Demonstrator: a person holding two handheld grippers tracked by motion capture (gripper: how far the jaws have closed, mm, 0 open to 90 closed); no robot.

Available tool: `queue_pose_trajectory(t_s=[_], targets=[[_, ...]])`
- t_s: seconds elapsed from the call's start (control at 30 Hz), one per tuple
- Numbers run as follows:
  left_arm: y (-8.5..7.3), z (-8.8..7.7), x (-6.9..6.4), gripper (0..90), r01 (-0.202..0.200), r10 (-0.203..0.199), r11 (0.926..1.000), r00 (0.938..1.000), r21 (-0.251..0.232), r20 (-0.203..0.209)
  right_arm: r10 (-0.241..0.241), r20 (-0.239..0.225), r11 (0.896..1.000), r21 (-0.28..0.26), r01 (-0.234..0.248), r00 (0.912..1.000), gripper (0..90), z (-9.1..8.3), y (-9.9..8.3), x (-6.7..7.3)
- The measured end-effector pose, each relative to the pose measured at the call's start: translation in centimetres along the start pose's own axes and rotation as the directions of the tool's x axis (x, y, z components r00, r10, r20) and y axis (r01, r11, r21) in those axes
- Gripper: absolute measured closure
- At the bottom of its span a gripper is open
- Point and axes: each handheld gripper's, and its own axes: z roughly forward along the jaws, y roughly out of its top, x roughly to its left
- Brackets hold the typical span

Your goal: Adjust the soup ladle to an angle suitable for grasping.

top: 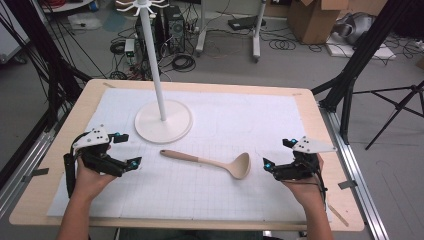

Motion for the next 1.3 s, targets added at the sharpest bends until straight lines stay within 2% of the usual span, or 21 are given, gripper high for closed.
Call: queue_pose_trajectory(t_s=[0.4, 0.47, 1.3], targets=[[-0.12, 0.63, 0.00, 2.2, -0.003, 0.003, 0.9999, 1.0000, 0.011, 0.005, -0.015, 0.005, 1.000, 0.016, 0.014, 0.9999, 0.5, 0.18, -0.04, 0.07], [-0.15, 0.63, -0.06, 2.3, -0.005, 0.005, 0.9999, 0.9999, 0.013, 0.014, -0.011, 0.004, 1.000, 0.016, 0.011, 0.9999, 0.5, 0.14, -0.05, 0.10], [-0.32, 0.52, 0.07, 2.2, -0.004, 0.004, 0.9999, 1.0000, 0.013, 0.008, -0.031, -0.009, 0.999, 0.029, 0.031, 0.9995, 0.5, 0.33, 0.11, 0.23]])
